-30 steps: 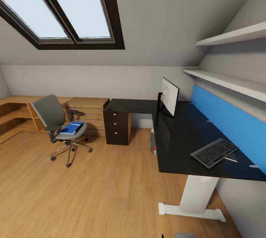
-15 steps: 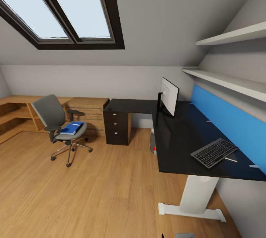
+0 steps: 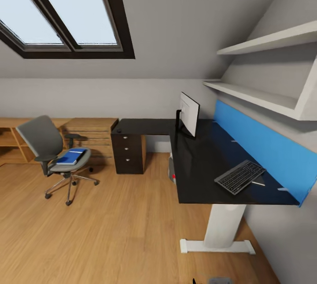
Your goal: In the bedroom, organize the workspace by keeping the computer under the desk, ensuring the monitor is on the desk, placing the keyboard on the desk next to the monitor, placing the mouse on the desk next to the keyboard, moving the folder from the swivel chair onto the desk next to the mouse, stacking the notebook on top of the folder with the pen on top of the notebook, and positioning the swivel chair next to the desk.
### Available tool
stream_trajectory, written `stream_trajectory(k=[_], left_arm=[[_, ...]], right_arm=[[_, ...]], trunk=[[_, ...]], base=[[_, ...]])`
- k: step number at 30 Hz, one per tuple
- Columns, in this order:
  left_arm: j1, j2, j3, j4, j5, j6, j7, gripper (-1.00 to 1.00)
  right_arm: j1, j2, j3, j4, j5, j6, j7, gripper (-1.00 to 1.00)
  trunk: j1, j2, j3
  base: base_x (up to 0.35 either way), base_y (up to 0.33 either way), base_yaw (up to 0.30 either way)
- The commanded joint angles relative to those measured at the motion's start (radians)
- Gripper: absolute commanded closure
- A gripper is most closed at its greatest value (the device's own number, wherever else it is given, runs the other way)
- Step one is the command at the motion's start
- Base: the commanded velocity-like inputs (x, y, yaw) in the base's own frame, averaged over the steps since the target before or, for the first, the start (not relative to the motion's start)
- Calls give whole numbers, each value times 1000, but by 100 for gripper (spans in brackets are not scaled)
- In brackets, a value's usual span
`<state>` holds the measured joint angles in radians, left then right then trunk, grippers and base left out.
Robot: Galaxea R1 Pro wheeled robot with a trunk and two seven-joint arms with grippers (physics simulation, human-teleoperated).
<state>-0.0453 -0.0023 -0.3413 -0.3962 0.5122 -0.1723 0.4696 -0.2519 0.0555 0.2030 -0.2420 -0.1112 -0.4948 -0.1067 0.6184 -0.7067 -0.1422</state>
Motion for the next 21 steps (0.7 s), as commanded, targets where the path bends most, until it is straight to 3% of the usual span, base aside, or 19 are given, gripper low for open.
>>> stream_trajectory(k=[1, 11, 21], left_arm=[[-1, 1, -8, 0, 10, -6, 6, -100], [-1, 1, -9, -1, 9, -6, 6, -100], [-1, 1, -9, 0, 10, -6, 6, -100]], right_arm=[[-1, 0, 9, 1, -11, -4, -4, -100], [-1, 0, 8, 1, -11, -4, -4, -100], [-1, 0, 8, 1, -13, -2, -5, -100]], trunk=[[0, -1, -2], [0, -1, -2], [0, -1, -3]], base=[[-24, -19, -263], [-182, -145, -267], [-194, -262, -264]])
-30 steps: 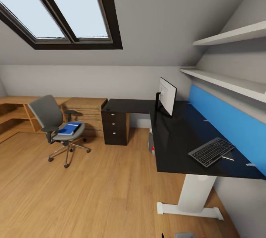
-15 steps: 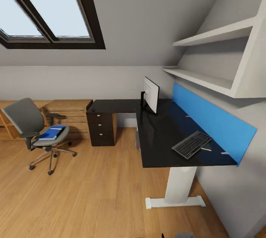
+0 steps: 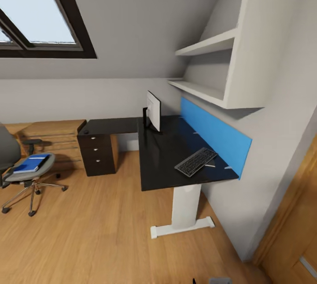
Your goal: In the bedroom, organize the workspace by keeping the computer under the desk, ensuring the monitor is on the desk, placing the keyboard on the desk next to the monitor, placing the mouse on the desk next to the keyboard, moving the folder from the swivel chair onto the desk next to the mouse, stacking the notebook on top of the folder with the pen on top of the notebook, and positioning the swivel chair next to the desk.
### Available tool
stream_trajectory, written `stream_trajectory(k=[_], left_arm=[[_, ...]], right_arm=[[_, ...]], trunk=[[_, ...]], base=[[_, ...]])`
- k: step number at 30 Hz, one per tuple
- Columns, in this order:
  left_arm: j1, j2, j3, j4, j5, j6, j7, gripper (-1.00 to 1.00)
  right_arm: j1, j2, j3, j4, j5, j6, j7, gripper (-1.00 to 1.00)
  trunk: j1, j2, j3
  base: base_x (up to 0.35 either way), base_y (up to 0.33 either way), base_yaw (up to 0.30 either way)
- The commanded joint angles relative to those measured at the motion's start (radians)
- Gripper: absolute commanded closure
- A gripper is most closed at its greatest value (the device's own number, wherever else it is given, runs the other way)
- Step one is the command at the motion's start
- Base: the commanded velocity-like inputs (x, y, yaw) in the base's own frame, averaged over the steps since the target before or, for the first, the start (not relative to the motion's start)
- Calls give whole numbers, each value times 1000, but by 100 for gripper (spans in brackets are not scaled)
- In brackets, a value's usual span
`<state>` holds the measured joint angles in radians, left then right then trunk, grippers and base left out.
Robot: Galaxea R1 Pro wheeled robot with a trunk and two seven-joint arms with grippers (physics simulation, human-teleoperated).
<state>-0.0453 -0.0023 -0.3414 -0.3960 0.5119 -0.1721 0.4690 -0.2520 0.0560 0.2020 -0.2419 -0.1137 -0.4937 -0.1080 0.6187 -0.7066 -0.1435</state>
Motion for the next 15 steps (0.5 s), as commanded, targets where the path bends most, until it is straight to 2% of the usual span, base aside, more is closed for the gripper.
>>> stream_trajectory(k=[1, 8, 15], left_arm=[[-1, 1, -8, 0, 11, -6, 7, -100], [-1, 2, -8, 0, 11, -6, 7, -100], [-1, 2, -8, 0, 13, -6, 7, -100]], right_arm=[[-1, 0, 9, 1, -10, -3, -4, -100], [-1, 1, 10, 1, -10, -3, -3, -100], [-1, 1, 11, 0, -8, -5, -3, -100]], trunk=[[0, -1, -2], [0, -1, -7], [0, -1, -7]], base=[[-78, -313, -185], [-29, -292, -71], [-3, -50, -7]])
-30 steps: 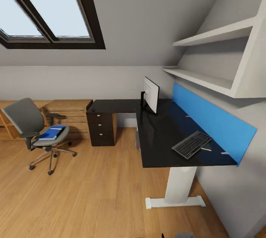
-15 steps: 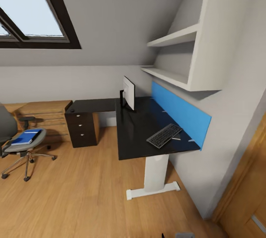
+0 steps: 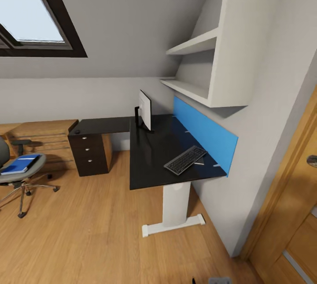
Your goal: In the bedroom, organize the workspace by keeping the computer under the desk, ensuring the monitor is on the desk, placing the keyboard on the desk next to the monitor, placing the mouse on the desk next to the keyboard, moving the folder from the swivel chair onto the desk next to the mouse, stacking the notebook on top of the folder with the pen on top of the notebook, and positioning the swivel chair next to the desk.
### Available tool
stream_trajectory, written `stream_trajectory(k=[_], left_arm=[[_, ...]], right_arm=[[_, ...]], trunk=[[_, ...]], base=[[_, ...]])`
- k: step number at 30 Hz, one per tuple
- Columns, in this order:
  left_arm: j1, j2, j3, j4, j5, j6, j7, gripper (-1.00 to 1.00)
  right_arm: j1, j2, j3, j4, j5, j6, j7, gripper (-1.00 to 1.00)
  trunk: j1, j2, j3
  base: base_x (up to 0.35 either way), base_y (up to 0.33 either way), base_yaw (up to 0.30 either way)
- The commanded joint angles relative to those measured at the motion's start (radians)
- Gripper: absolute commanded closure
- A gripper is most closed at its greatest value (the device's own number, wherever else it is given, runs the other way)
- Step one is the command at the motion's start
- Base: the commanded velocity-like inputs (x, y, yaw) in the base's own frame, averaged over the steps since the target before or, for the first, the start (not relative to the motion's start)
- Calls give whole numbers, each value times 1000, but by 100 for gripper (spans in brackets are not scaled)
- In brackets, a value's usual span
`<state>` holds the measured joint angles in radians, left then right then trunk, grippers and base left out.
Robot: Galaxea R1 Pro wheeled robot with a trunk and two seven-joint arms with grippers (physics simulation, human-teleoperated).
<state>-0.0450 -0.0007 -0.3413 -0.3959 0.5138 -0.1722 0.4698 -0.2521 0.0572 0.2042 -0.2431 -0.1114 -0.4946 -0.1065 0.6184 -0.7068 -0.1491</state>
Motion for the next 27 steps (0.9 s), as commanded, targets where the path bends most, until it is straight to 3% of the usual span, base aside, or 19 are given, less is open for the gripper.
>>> stream_trajectory(k=[1, 5, 11, 14, 15, 18, 23, 26, 27], left_arm=[[-1, 1, -8, 0, 11, -6, 6, -100], [-1, 1, -8, 0, 11, -6, 6, -100], [-1, 1, -7, 0, 11, -9, 7, -100], [-1, 2, -7, 0, 11, -9, 7, -100], [-1, 3, -6, 0, 11, -13, 7, -100], [-1, 6, -6, 0, 11, -23, 7, -100], [-1, 9, -6, 0, 11, -31, 7, -100], [-1, 9, -5, 0, 11, -33, 7, -100], [-1, 10, -5, 0, 12, -34, 7, -100]], right_arm=[[-1, 0, 9, -1, -10, -4, -4, -100], [-2, -1, 8, -20, -9, -5, -6, -100], [-11, -26, 0, -229, -10, 37, -45, -100], [-55, -39, -1, -409, -10, 221, -97, -100], [-92, -42, -2, -498, -10, 352, -112, -100], [-161, -44, -4, -577, -12, 510, -120, -100], [-316, -44, -32, -595, -18, 672, -124, -100], [-402, -43, -62, -551, -20, 718, -125, -100], [-463, -42, -82, -502, -21, 737, -124, -100]], trunk=[[0, -1, -2], [0, -1, -2], [0, -1, -2], [0, -1, -2], [0, -1, -2], [0, -1, -2], [0, -1, -2], [0, -1, -2], [0, -1, -2]], base=[[0, -4, -1], [0, -2, 0], [0, 0, 0], [0, 0, 0], [0, 0, 0], [0, 0, 0], [0, 0, 0], [0, 0, 0], [0, 0, 0]])
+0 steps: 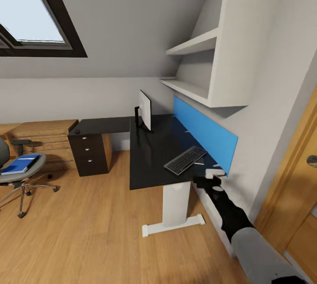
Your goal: In the bedroom, organize the workspace by keeping the computer under the desk, ensuring the monitor is on the desk, placing the keyboard on the desk next to the monitor, placing the mouse on the desk next to the keyboard, moving the folder from the swivel chair onto the desk next to the mouse, stacking the notebook on top of the folder with the pen on top of the notebook, and positioning the swivel chair next to the desk.
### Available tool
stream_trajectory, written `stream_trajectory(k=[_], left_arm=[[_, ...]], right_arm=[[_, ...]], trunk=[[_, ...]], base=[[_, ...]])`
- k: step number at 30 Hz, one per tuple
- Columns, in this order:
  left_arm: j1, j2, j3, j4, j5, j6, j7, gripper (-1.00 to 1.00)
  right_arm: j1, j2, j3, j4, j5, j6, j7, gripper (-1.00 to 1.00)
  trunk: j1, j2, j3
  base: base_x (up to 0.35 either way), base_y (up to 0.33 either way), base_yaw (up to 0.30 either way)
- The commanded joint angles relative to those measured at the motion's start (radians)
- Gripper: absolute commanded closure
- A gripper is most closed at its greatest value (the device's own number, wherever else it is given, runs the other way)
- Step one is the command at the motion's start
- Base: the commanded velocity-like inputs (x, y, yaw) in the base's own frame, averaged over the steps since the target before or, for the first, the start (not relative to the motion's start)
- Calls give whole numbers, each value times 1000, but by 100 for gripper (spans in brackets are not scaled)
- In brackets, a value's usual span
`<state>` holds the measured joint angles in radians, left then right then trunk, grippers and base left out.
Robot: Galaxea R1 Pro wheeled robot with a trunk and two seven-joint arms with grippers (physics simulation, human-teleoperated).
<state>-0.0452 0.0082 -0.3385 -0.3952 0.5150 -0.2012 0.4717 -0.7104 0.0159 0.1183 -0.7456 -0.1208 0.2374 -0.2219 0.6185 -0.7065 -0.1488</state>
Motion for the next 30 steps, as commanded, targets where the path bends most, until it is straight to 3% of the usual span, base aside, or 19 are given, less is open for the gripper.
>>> stream_trajectory(k=[1, 2, 4, 5, 9, 14, 24, 30], left_arm=[[-1, 2, -8, -1, 10, -6, 5, -100], [-1, 3, -8, -1, 11, -8, 5, -100], [-1, 10, -8, -1, 9, -43, 5, -100], [-1, 11, -8, -1, 9, -65, 5, -100], [-1, 14, -8, -1, 7, -121, 4, -100], [-1, 17, -7, -1, 7, -128, 4, -100], [-1, 18, -6, -1, 7, -129, 4, -100], [-1, 53, 4, -1, 26, -129, 6, -100]], right_arm=[[-36, 0, -5, 30, -12, 11, -9, -100], [-68, 0, -12, 63, -13, 16, -8, -100], [-227, 3, -31, 265, -20, 22, -5, -100], [-274, 4, -34, 335, -22, 19, -4, -100], [-355, 8, -41, 462, -37, 7, 27, -100], [-364, 20, -42, 492, -53, 5, 49, -100], [-363, 18, -43, 495, -58, 6, 52, -100], [-362, 16, -44, 495, -80, 6, 50, -100]], trunk=[[0, -2, -2], [0, -2, -2], [0, -2, -2], [0, -2, -2], [0, -2, -2], [0, -2, -2], [0, -2, -2], [0, -2, -2]], base=[[0, 0, 0], [0, 0, 0], [0, 0, 0], [0, 0, 0], [47, 0, 0], [263, 0, 0], [322, 0, 0], [324, 0, 0]])
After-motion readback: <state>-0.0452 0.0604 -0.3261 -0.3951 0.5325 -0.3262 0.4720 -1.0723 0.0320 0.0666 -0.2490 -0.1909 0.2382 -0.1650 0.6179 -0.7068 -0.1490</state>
